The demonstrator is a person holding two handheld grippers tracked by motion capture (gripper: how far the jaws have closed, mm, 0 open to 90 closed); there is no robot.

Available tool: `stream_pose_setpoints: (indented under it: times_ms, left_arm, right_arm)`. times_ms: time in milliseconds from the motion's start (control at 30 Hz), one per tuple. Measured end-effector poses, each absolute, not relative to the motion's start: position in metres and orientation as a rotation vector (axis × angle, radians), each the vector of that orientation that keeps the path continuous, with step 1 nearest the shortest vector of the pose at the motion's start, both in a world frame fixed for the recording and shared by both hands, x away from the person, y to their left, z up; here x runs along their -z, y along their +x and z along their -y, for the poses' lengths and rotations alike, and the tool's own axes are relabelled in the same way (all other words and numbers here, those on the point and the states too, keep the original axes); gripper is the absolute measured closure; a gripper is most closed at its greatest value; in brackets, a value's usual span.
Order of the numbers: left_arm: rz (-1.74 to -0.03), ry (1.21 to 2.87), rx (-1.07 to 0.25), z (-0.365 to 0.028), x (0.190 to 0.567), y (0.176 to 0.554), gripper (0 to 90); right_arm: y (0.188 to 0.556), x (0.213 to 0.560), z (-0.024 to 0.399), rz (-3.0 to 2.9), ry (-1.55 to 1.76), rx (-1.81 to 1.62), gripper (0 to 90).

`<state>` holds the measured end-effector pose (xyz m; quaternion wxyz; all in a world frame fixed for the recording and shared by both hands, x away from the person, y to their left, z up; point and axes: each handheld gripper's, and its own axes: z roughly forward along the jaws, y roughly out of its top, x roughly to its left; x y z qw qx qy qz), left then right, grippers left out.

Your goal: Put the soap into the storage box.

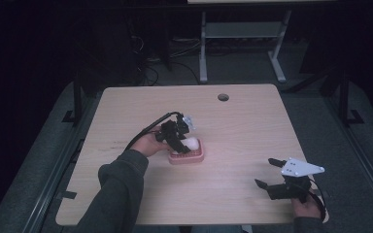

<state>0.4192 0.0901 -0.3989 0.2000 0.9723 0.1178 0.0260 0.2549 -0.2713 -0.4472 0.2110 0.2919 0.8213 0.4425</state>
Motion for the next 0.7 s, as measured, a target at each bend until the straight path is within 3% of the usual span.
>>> stream_pose_setpoints:
  times_ms: [700]
  left_arm:
    - [-0.339, 2.755, -0.041, -0.081, 0.416, 0.425, 49.4]
  right_arm:
    - [0.255, 0.448, 0.272, -2.285, 0.818, -1.233, 13.7]
